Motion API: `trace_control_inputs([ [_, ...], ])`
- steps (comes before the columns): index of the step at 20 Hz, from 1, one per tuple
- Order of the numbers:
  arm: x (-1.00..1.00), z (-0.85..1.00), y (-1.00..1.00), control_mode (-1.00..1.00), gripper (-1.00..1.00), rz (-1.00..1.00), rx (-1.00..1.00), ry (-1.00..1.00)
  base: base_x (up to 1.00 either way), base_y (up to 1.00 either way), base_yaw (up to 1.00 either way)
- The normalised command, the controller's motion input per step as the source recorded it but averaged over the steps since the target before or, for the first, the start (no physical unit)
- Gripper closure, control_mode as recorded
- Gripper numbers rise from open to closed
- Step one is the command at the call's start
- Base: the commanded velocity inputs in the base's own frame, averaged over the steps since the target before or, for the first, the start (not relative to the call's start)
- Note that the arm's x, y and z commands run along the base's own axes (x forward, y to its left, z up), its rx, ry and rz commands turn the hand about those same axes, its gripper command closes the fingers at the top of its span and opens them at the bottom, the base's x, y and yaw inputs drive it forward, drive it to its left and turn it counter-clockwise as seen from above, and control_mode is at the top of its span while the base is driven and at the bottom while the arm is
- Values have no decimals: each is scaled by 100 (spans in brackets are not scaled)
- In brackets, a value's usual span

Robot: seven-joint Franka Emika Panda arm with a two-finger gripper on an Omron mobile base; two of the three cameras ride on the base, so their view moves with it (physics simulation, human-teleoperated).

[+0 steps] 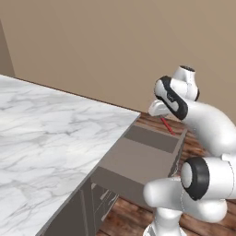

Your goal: Take a straw from the drawer in front and place it inside the glass cup on the dining counter.

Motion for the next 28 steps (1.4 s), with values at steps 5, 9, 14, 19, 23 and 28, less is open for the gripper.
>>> trace_control_inputs([
  [5,-31,71,36,-100,100,-1,24,0,0,0,0],
  [9,-31,22,29,-100,100,0,20,-8,0,0,0],
  [14,-8,-8,28,-100,100,0,10,-19,0,0,0],
  [19,0,-26,1,-100,100,-2,3,-13,0,0,0],
  [23,-3,-3,0,-100,100,0,5,-2,0,0,0],
  [28,-4,-6,1,100,100,0,1,4,-10,1,0],
])
